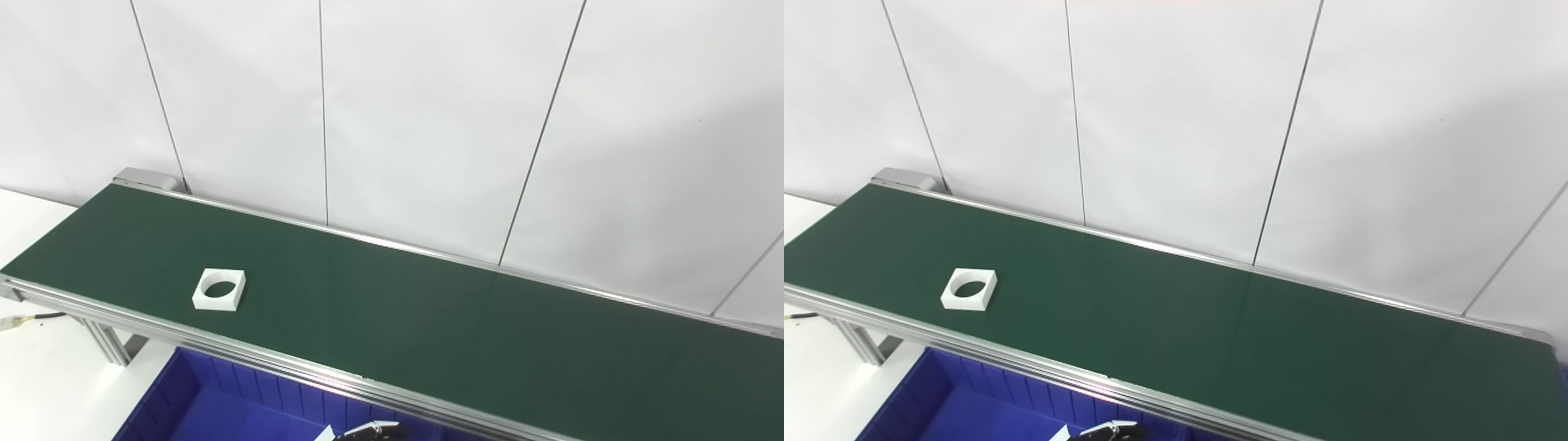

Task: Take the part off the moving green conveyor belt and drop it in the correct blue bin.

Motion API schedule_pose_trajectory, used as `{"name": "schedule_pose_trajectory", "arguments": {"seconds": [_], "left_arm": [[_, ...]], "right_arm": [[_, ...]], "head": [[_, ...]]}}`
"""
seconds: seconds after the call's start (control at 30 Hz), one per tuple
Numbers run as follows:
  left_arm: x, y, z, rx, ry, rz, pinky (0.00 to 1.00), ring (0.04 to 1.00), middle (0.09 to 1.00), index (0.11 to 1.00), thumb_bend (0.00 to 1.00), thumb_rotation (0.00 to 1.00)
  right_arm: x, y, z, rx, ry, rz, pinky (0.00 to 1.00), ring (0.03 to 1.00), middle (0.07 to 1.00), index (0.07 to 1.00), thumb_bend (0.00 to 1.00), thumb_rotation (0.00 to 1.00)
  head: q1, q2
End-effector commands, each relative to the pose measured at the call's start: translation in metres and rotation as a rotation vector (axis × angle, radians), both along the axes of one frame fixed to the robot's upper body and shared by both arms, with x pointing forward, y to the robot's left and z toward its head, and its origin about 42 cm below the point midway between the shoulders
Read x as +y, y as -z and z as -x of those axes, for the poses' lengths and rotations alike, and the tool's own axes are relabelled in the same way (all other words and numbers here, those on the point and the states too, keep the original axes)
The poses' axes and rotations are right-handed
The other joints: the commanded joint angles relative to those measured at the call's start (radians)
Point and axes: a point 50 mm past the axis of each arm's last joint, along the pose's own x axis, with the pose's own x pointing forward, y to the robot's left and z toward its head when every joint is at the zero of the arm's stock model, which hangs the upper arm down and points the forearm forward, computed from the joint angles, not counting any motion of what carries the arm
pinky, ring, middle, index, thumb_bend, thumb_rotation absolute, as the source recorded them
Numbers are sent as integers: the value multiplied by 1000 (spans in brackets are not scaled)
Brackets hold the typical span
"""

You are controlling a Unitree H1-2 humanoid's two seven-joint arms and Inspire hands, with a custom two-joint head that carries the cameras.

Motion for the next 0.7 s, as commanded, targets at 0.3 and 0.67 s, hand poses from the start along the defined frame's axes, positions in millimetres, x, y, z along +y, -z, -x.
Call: {"name": "schedule_pose_trajectory", "arguments": {"seconds": [0.3,0.67], "left_arm": [[-13,-43,-12,-233,-33,16,685,784,820,817,1000,249],[-18,-85,-38,-332,-221,-92,675,779,832,848,988,333]], "right_arm": [[-2,-6,-7,-127,-25,-1,863,891,876,939,917,0],[-2,-5,-10,-157,-20,-19,841,878,867,923,933,0]], "head": [[-89,10],[-114,22]]}}
